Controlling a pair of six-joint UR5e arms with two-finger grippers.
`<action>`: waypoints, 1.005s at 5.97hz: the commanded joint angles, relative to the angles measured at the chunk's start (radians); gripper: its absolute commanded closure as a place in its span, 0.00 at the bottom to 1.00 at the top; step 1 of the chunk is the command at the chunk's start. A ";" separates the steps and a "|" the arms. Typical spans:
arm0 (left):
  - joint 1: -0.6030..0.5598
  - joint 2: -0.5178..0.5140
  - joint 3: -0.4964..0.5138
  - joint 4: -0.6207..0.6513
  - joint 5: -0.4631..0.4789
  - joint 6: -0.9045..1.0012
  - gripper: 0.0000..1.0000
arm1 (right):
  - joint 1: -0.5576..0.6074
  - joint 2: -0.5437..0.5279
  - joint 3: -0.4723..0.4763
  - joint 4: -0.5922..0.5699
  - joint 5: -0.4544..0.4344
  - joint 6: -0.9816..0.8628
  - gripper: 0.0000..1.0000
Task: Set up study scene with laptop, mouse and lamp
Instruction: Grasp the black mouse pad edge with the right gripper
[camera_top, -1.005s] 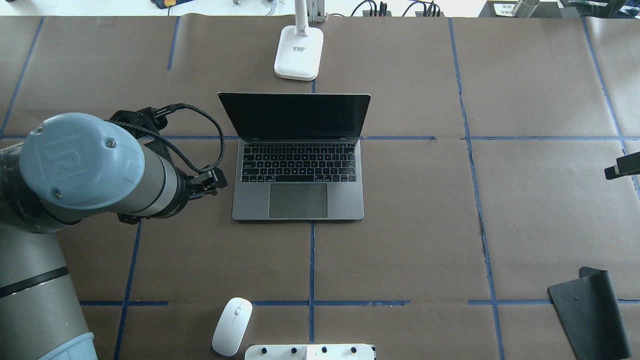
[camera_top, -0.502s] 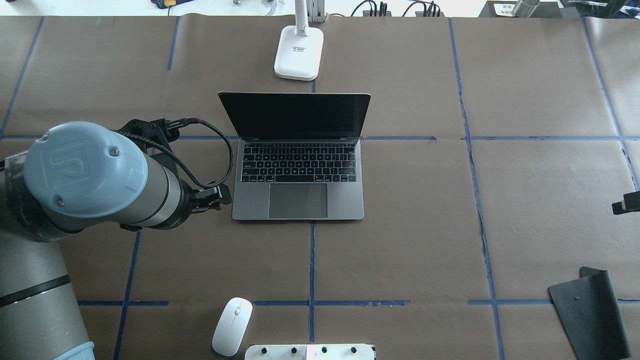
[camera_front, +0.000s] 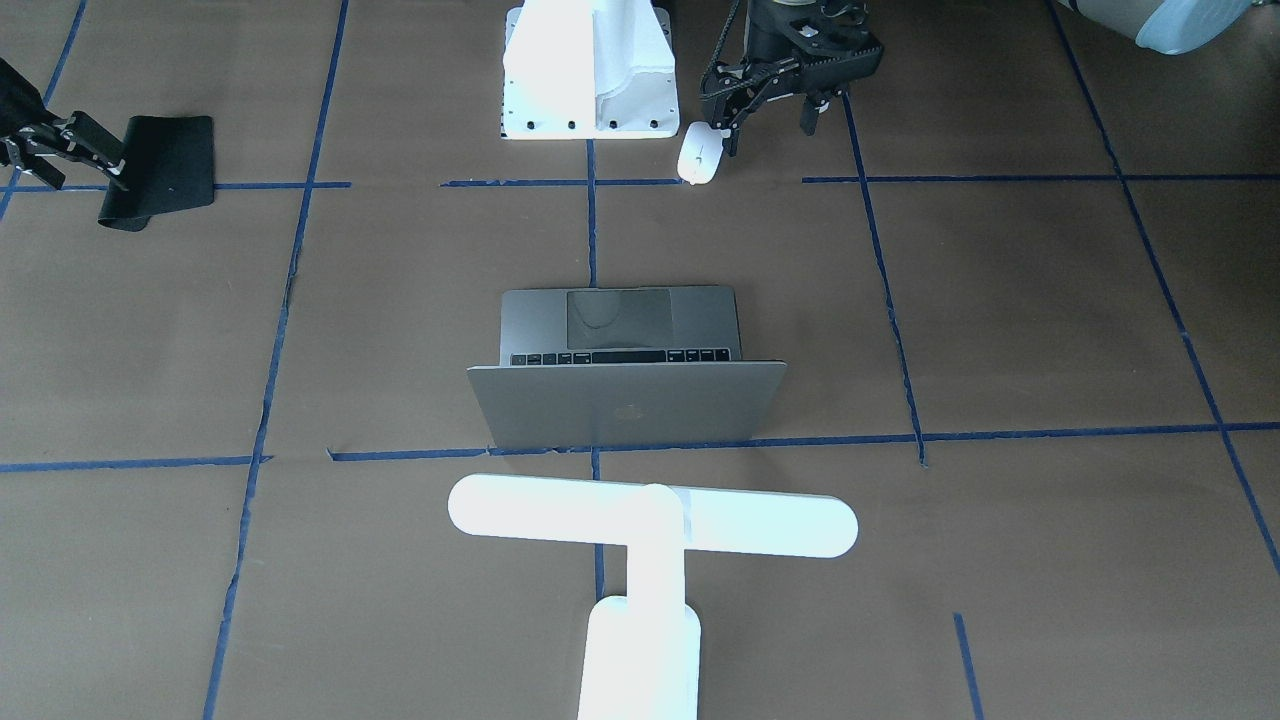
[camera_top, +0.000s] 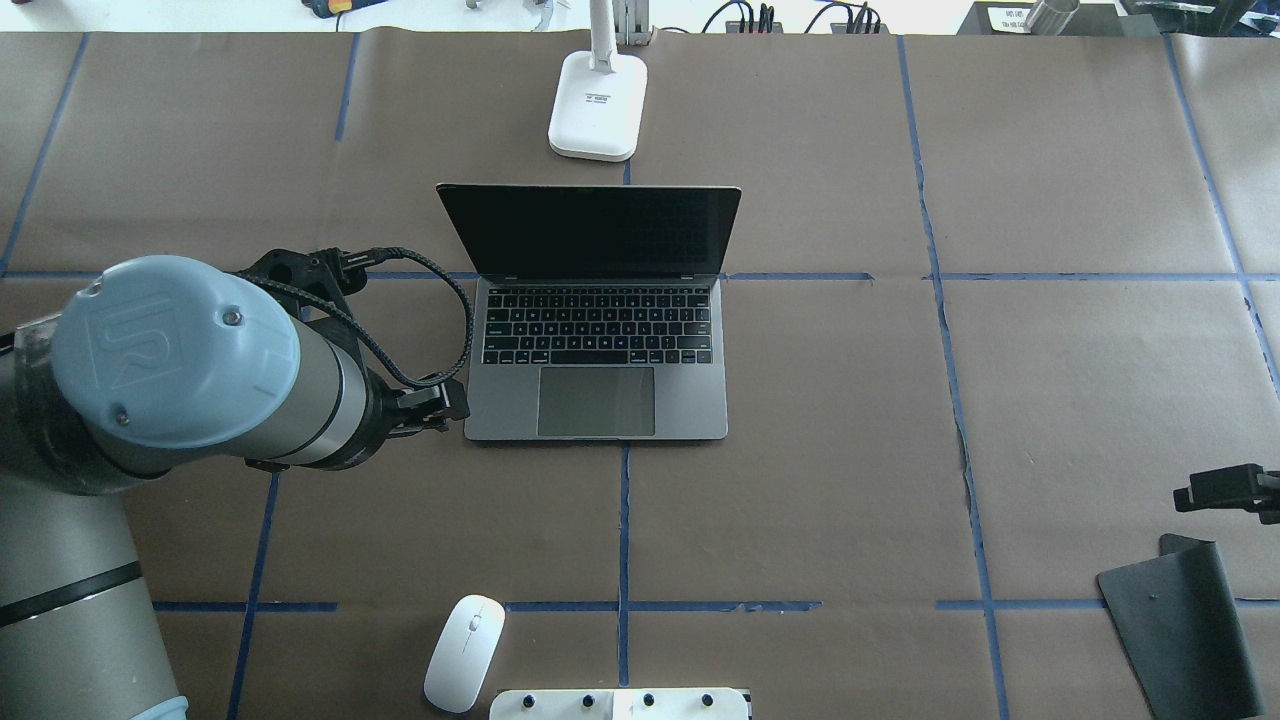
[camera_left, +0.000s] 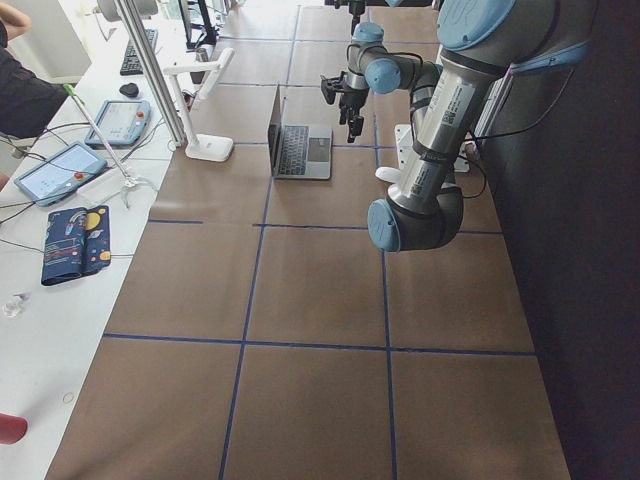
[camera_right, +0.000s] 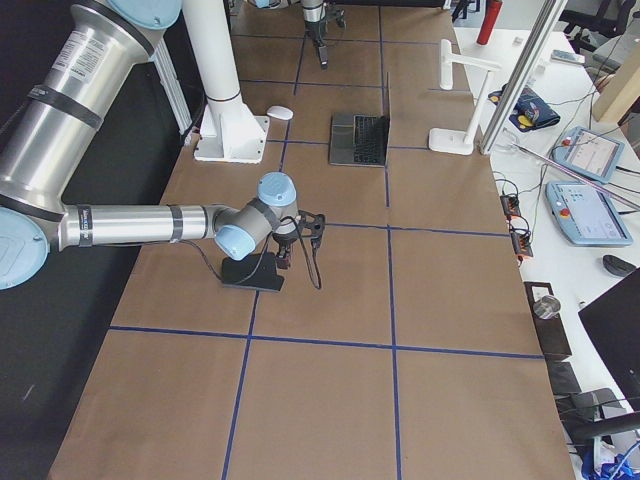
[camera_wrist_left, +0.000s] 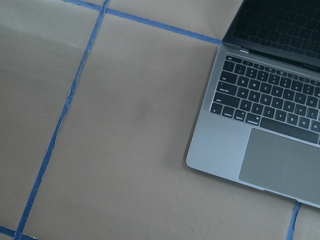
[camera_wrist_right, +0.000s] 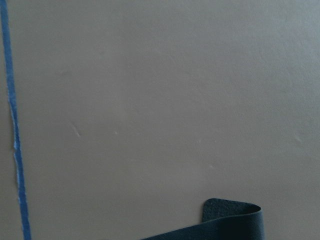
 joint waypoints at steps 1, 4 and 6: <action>0.003 0.000 0.001 -0.016 0.000 0.000 0.00 | -0.094 -0.038 -0.173 0.293 -0.075 0.076 0.00; 0.010 0.000 0.001 -0.045 0.000 -0.008 0.00 | -0.189 -0.083 -0.196 0.366 -0.097 0.108 0.00; 0.017 0.003 0.001 -0.045 0.000 -0.003 0.00 | -0.253 -0.083 -0.223 0.366 -0.101 0.108 0.00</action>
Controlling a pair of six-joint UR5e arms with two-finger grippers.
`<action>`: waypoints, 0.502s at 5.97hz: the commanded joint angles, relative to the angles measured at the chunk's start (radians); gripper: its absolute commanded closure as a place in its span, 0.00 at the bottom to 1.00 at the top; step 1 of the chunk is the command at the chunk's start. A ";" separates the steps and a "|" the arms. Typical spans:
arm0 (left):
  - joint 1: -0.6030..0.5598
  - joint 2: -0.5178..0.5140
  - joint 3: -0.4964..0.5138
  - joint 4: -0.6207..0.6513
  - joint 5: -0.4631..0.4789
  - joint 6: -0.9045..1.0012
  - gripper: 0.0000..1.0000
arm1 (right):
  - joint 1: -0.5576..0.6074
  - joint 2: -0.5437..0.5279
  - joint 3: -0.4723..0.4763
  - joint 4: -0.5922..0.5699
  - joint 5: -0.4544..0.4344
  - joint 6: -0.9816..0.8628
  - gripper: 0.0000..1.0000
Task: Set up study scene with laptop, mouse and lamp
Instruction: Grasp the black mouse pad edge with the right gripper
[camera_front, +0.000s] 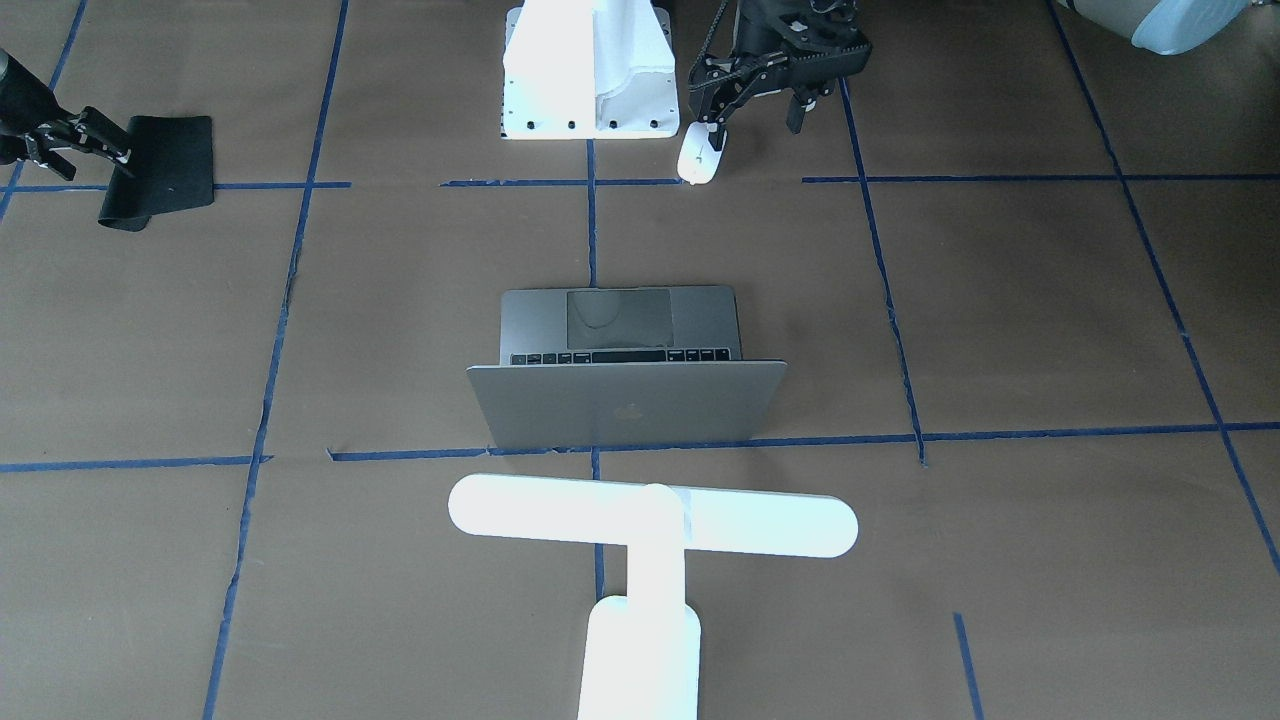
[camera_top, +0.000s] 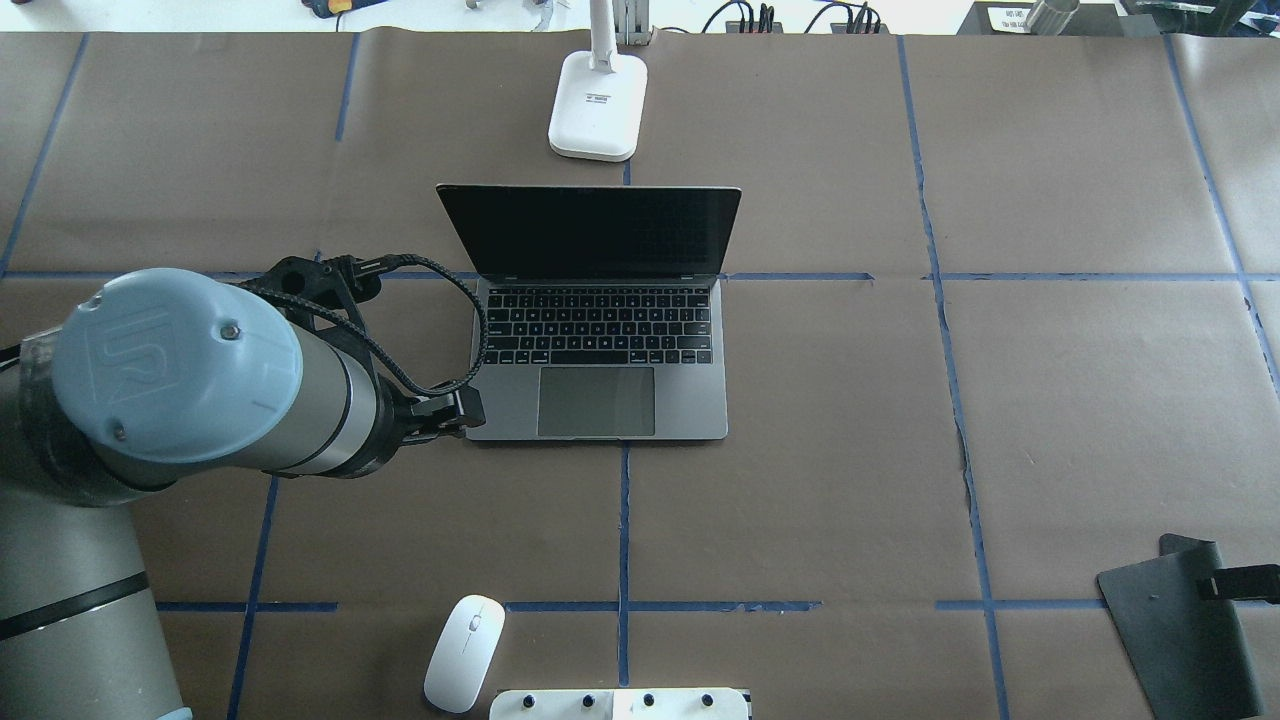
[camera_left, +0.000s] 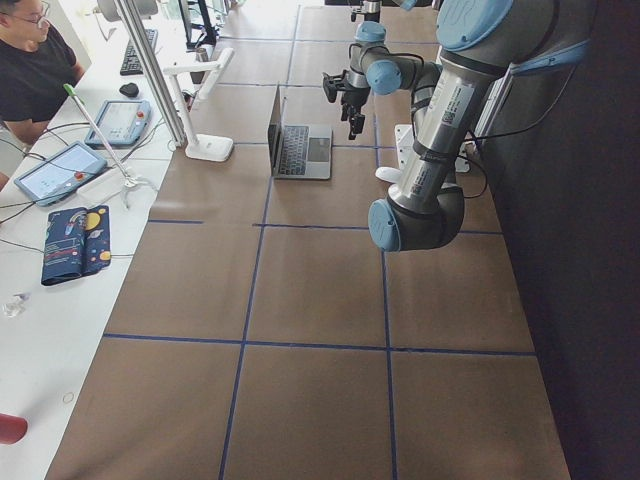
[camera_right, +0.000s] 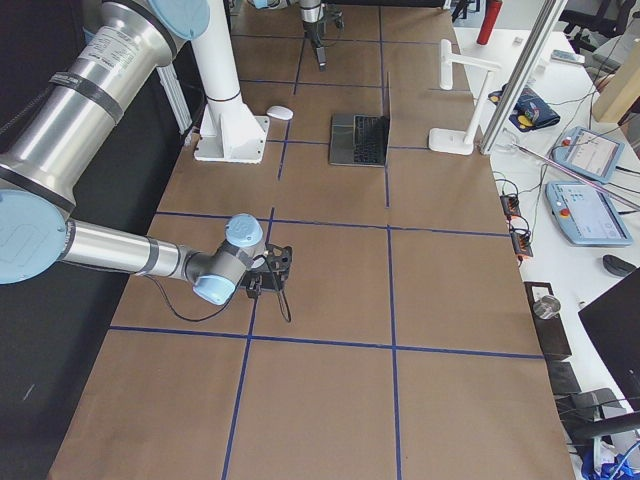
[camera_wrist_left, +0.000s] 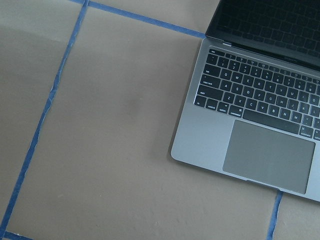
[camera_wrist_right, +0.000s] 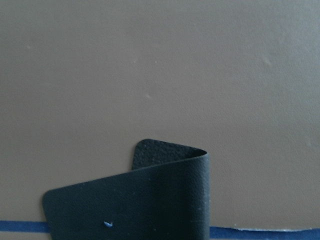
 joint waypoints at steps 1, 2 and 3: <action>0.002 0.001 -0.001 -0.001 0.000 0.003 0.00 | -0.064 -0.001 -0.024 0.001 -0.011 0.000 0.00; 0.002 0.003 0.000 -0.001 0.000 0.003 0.00 | -0.087 0.002 -0.030 0.001 -0.012 0.001 0.01; 0.002 0.003 -0.001 -0.001 0.000 0.002 0.00 | -0.093 0.002 -0.032 0.001 -0.014 0.001 0.03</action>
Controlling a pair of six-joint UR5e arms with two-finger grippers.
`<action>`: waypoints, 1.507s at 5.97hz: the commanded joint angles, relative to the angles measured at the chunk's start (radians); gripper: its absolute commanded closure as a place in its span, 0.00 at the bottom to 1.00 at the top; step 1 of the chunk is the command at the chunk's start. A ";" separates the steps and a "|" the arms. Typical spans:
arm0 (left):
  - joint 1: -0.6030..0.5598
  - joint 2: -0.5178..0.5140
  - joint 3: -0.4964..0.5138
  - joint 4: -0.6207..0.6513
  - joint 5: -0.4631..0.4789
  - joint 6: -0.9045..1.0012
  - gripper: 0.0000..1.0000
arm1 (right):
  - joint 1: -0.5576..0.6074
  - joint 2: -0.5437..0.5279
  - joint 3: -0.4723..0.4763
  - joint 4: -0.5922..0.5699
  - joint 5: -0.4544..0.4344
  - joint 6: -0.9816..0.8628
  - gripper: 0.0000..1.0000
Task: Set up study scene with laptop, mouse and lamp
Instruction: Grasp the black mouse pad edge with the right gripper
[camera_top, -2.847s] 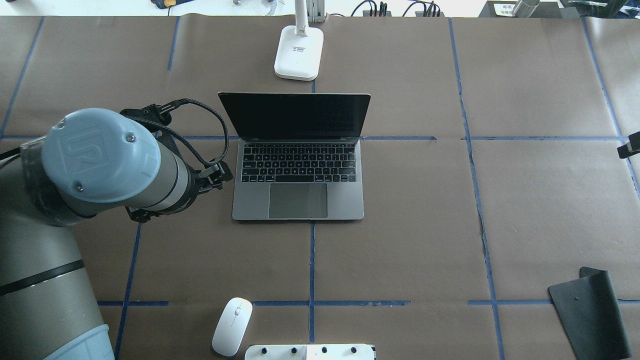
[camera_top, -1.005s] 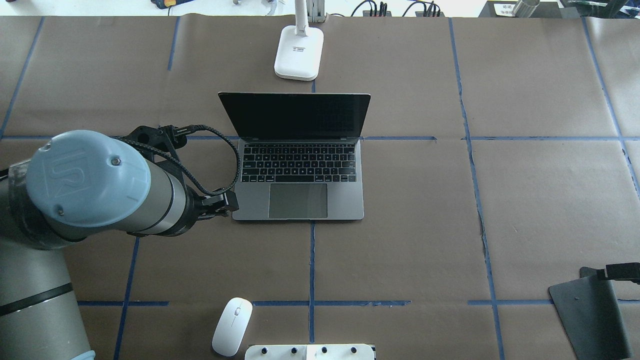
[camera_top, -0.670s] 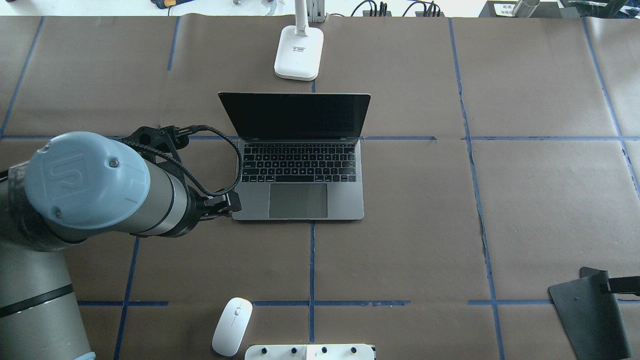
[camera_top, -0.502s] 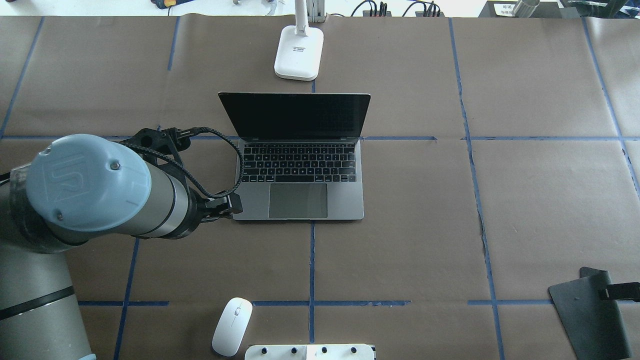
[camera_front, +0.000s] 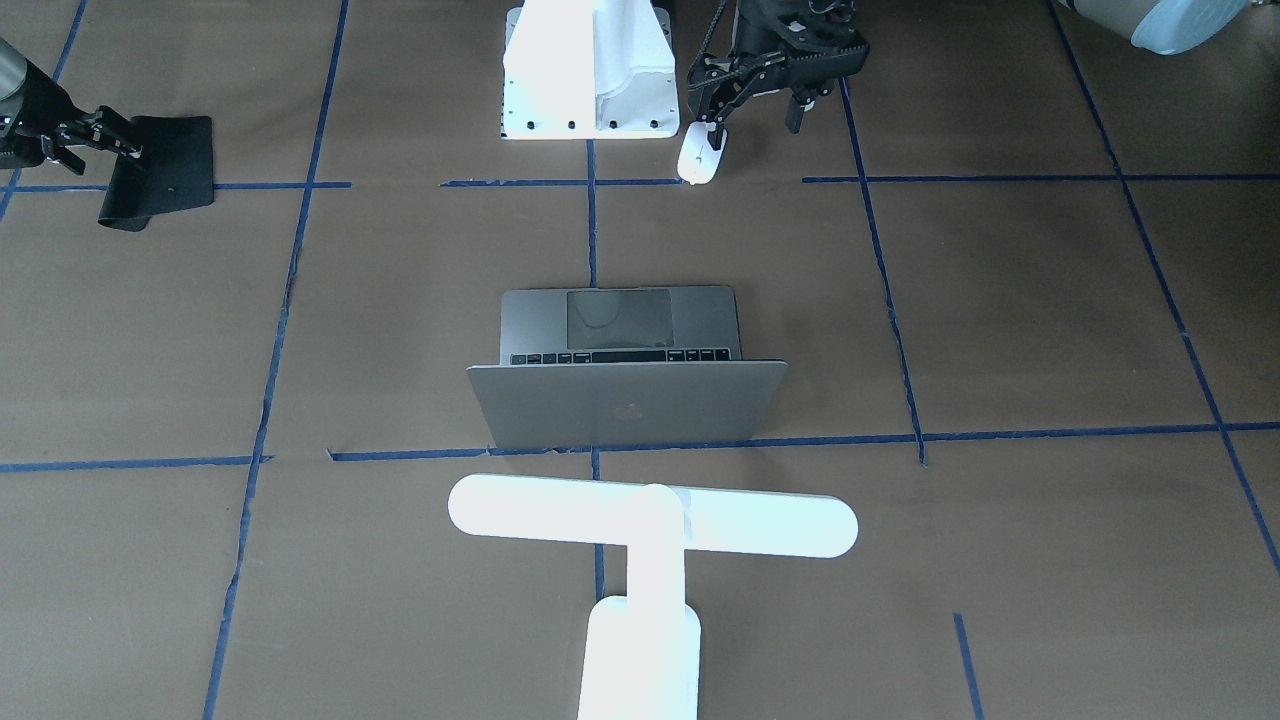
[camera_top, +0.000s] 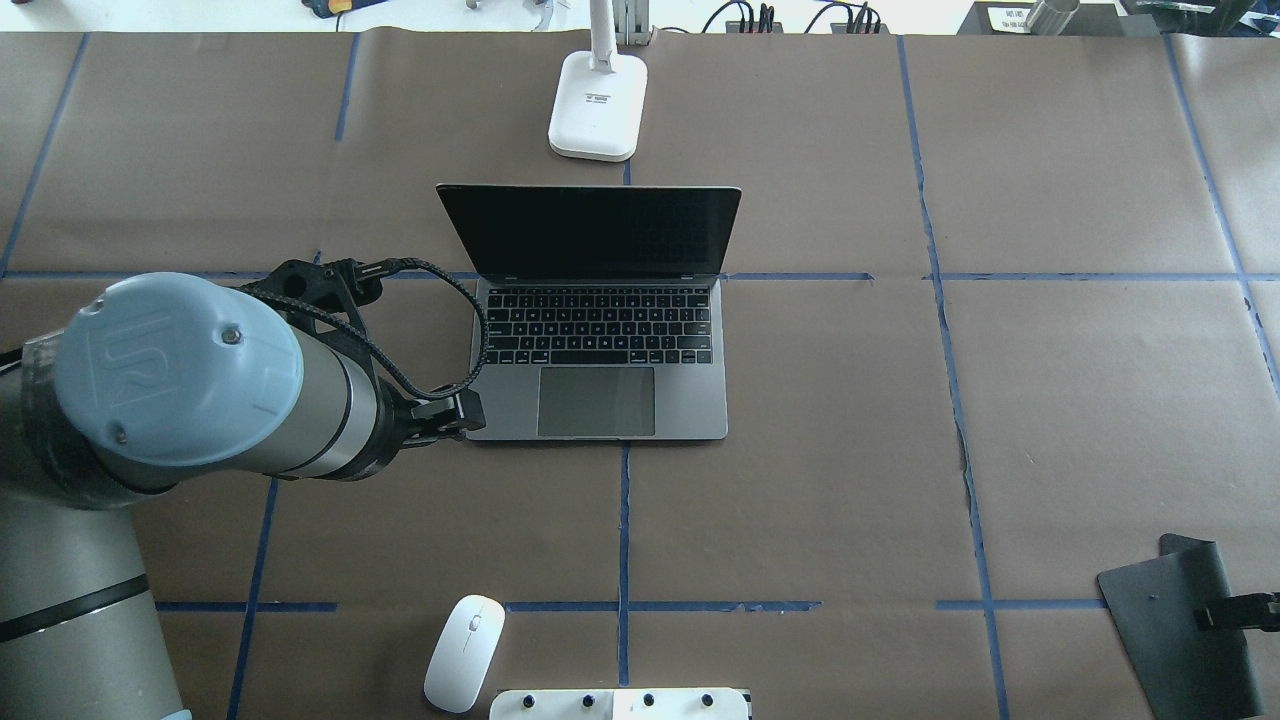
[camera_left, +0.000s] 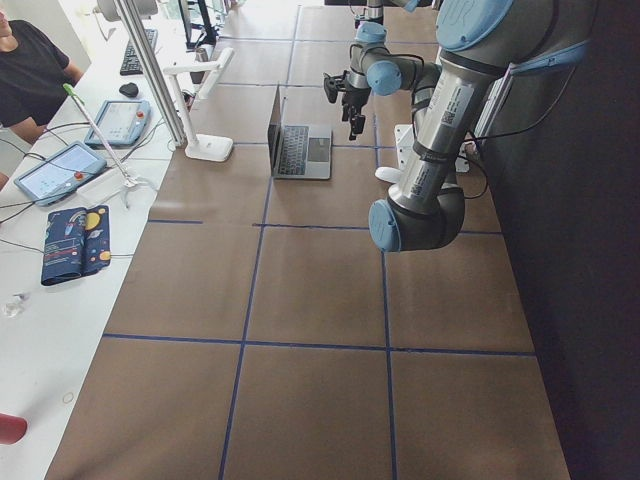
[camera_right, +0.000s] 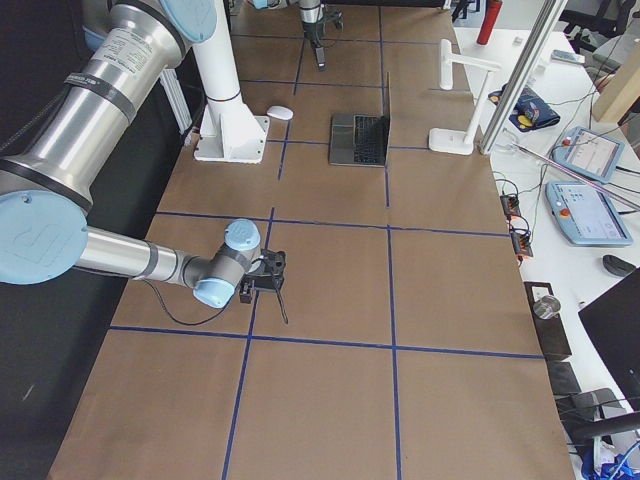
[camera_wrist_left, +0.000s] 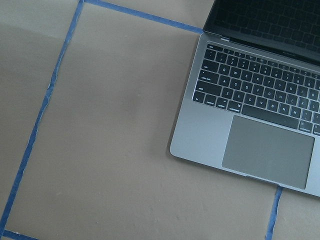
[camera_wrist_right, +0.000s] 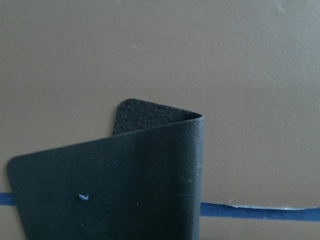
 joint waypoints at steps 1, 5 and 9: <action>0.000 0.001 -0.001 0.000 -0.002 -0.003 0.00 | -0.016 0.001 -0.007 0.000 -0.004 0.000 0.20; 0.000 0.001 0.002 0.000 0.000 -0.003 0.00 | -0.014 -0.001 -0.005 0.018 -0.004 0.010 0.92; 0.000 0.001 0.002 -0.002 0.000 -0.006 0.00 | -0.011 0.013 0.071 0.074 -0.090 0.023 1.00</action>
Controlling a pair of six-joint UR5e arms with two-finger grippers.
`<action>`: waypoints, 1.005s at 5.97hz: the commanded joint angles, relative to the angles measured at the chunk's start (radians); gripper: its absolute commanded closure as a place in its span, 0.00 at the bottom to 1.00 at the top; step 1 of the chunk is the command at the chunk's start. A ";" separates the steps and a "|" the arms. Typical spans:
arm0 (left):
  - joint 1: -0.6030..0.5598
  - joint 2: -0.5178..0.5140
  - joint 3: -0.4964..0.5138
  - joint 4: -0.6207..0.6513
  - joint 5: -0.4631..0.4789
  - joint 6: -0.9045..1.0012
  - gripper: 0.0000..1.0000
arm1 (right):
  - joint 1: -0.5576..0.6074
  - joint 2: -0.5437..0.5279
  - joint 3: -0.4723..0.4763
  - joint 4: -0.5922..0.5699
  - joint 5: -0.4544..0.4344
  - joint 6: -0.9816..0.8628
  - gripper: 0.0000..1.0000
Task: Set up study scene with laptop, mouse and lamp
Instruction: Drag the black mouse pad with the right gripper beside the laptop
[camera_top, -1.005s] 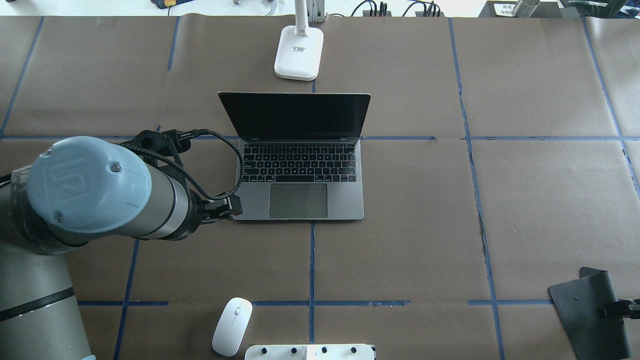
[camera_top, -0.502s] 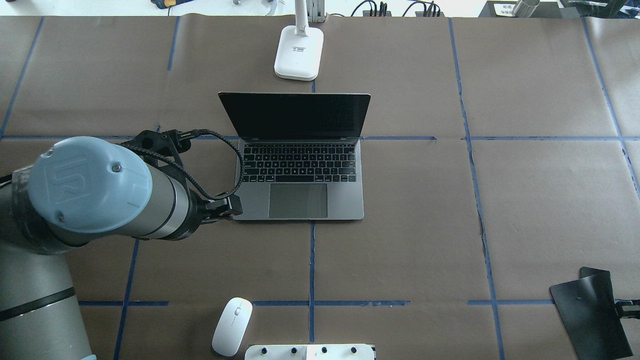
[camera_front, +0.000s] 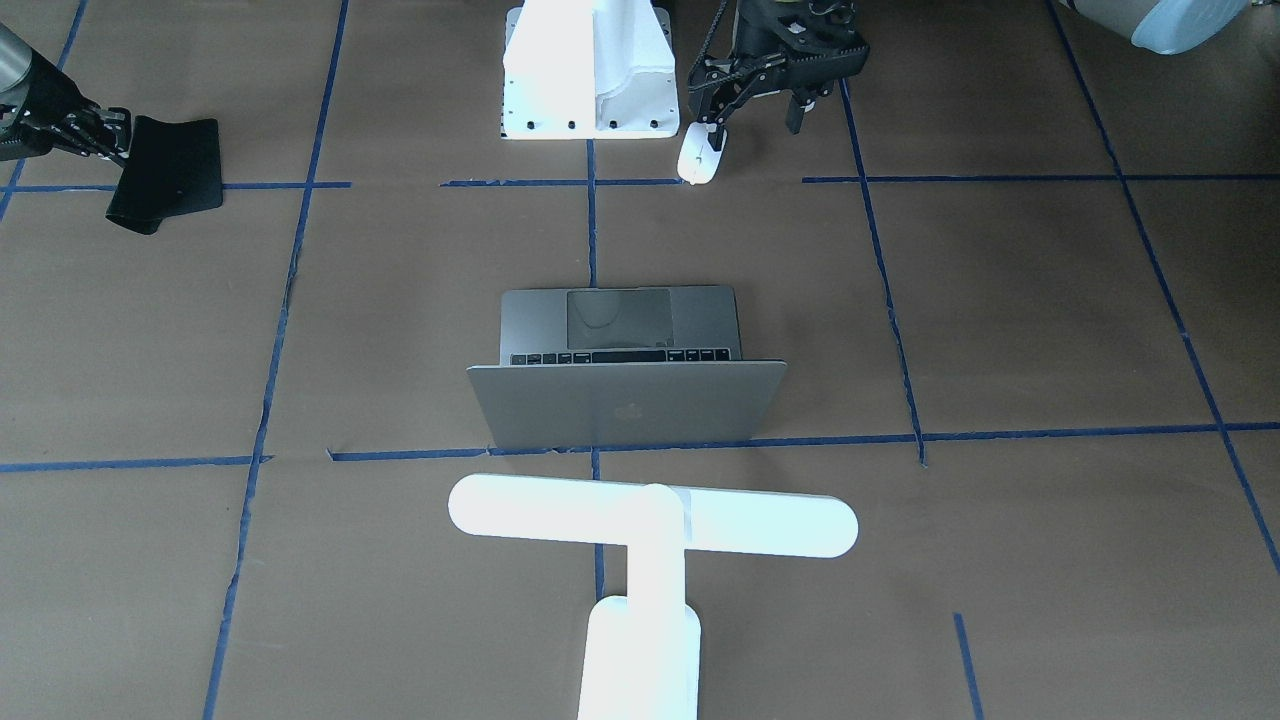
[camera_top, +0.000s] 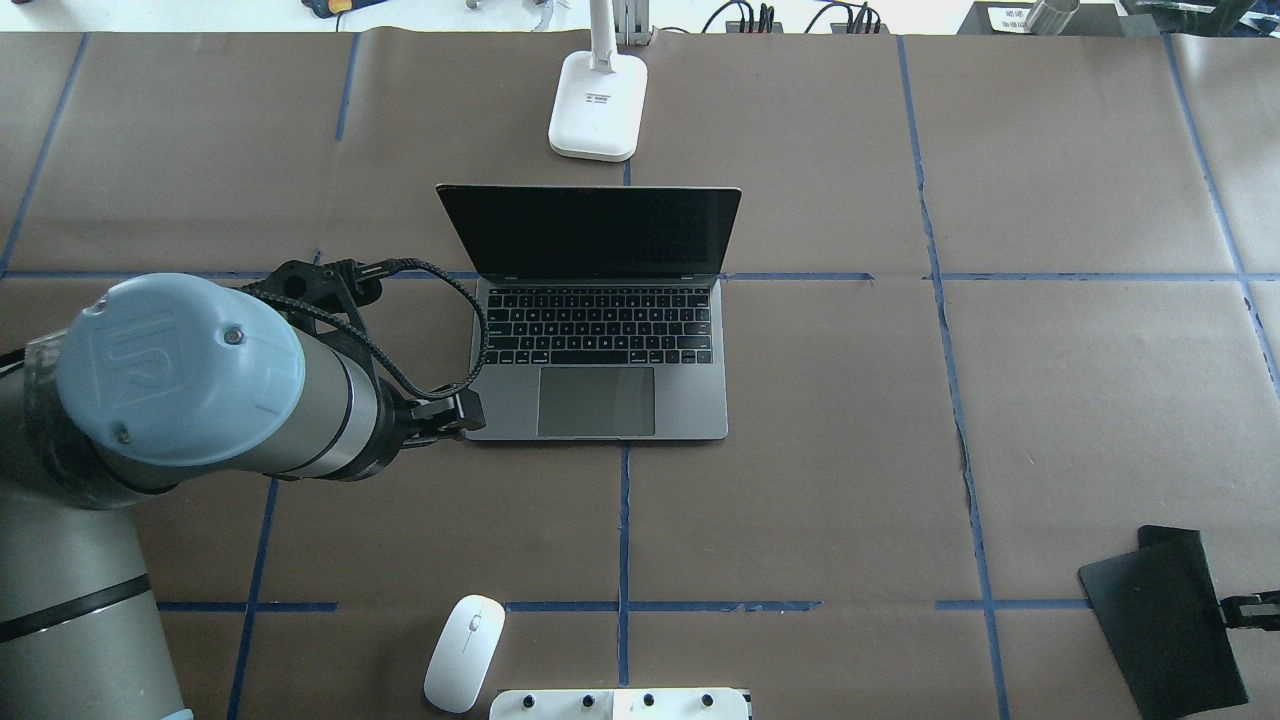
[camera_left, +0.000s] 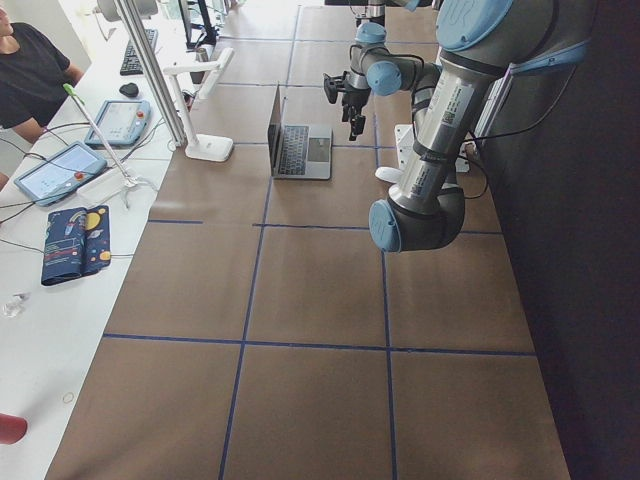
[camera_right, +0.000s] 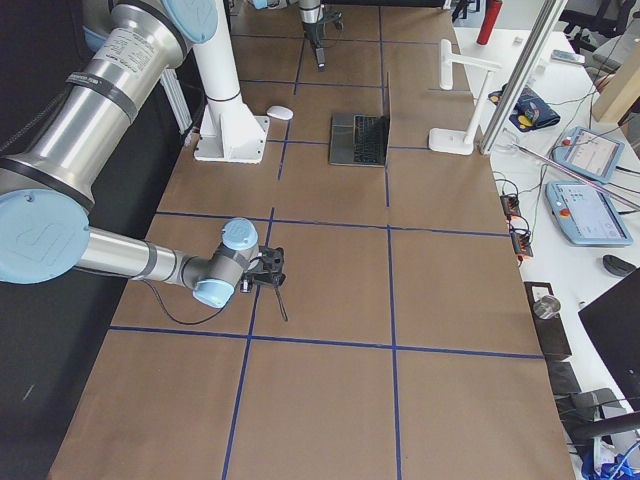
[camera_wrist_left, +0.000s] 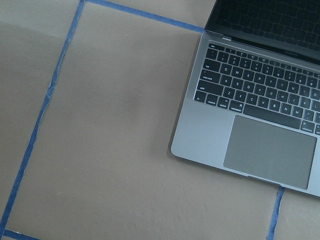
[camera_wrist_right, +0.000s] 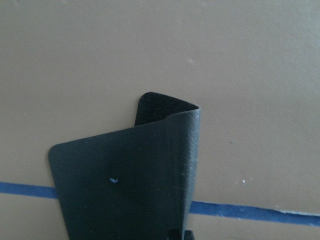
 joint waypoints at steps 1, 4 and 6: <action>0.000 0.000 0.000 -0.001 0.000 0.000 0.00 | -0.006 0.096 0.021 0.001 -0.095 0.000 1.00; 0.000 0.002 0.006 -0.001 0.000 0.002 0.00 | -0.014 0.365 -0.004 -0.021 -0.138 0.000 1.00; 0.000 0.005 0.006 -0.013 0.000 0.000 0.00 | 0.018 0.628 -0.009 -0.302 -0.155 0.000 1.00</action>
